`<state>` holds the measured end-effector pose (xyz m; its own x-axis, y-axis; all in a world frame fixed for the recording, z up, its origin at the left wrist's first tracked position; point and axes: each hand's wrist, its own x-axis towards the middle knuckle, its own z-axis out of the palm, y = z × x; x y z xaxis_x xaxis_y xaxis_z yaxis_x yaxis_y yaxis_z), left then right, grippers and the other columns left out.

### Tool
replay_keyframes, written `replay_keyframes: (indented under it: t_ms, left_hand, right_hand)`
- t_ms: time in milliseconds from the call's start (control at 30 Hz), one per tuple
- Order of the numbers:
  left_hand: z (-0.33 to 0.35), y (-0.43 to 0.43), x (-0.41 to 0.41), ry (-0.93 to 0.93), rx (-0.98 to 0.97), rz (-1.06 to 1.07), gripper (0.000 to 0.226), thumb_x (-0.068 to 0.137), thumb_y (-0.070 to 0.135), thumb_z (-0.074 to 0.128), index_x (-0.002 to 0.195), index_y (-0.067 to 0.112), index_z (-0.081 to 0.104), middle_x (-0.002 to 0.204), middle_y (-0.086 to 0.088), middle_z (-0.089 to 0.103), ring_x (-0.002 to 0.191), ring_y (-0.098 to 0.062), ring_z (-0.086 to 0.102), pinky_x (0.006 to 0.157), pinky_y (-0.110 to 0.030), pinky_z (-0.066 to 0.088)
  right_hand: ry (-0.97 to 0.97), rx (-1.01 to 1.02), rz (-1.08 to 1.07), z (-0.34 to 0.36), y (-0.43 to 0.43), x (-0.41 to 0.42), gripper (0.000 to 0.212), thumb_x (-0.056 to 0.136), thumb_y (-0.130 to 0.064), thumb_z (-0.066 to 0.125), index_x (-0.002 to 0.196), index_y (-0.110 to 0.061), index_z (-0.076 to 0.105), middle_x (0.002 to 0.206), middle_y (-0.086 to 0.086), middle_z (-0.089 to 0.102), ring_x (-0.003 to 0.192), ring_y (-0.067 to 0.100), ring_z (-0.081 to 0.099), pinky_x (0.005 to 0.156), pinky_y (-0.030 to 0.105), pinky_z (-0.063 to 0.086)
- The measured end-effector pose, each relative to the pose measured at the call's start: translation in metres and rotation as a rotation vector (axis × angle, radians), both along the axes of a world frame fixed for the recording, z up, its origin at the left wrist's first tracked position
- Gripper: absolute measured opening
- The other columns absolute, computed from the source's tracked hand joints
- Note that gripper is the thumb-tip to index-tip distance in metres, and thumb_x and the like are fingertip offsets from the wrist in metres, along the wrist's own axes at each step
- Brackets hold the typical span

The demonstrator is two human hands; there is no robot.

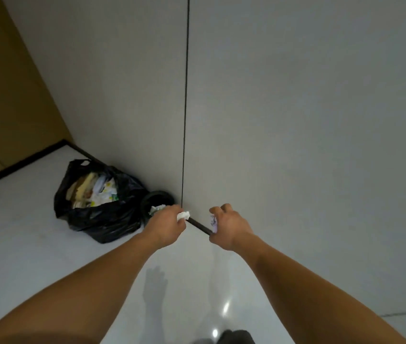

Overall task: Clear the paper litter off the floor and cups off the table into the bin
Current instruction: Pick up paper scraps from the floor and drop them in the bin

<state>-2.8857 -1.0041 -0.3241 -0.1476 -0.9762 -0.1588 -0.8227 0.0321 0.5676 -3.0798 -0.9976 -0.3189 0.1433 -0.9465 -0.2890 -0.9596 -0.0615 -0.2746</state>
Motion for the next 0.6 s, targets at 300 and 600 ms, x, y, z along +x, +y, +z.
replay_keyframes:
  t_ms: [300, 600]
  left_hand:
    - [-0.034, -0.101, 0.086, -0.045, 0.127, 0.124, 0.030, 0.092, 0.022, 0.055, 0.120, 0.011, 0.058, 0.118, -0.015, 0.058, 0.107, -0.030, 0.057, 0.084, -0.031, 0.043]
    - [-0.053, -0.238, 0.129, -0.032, 0.252, 0.165, 0.032, 0.094, 0.025, 0.054, 0.123, 0.009, 0.056, 0.119, -0.013, 0.059, 0.107, -0.028, 0.056, 0.086, -0.031, 0.044]
  right_hand:
    - [-0.029, 0.047, 0.176, -0.037, -0.128, 0.085, 0.067, 0.081, -0.027, 0.065, 0.142, -0.024, 0.036, 0.134, 0.005, 0.039, 0.115, 0.030, 0.048, 0.088, 0.035, 0.045]
    - [-0.067, 0.131, 0.217, -0.056, -0.280, 0.128, 0.073, 0.082, -0.034, 0.069, 0.144, -0.024, 0.033, 0.137, 0.007, 0.036, 0.119, 0.031, 0.047, 0.093, 0.036, 0.046]
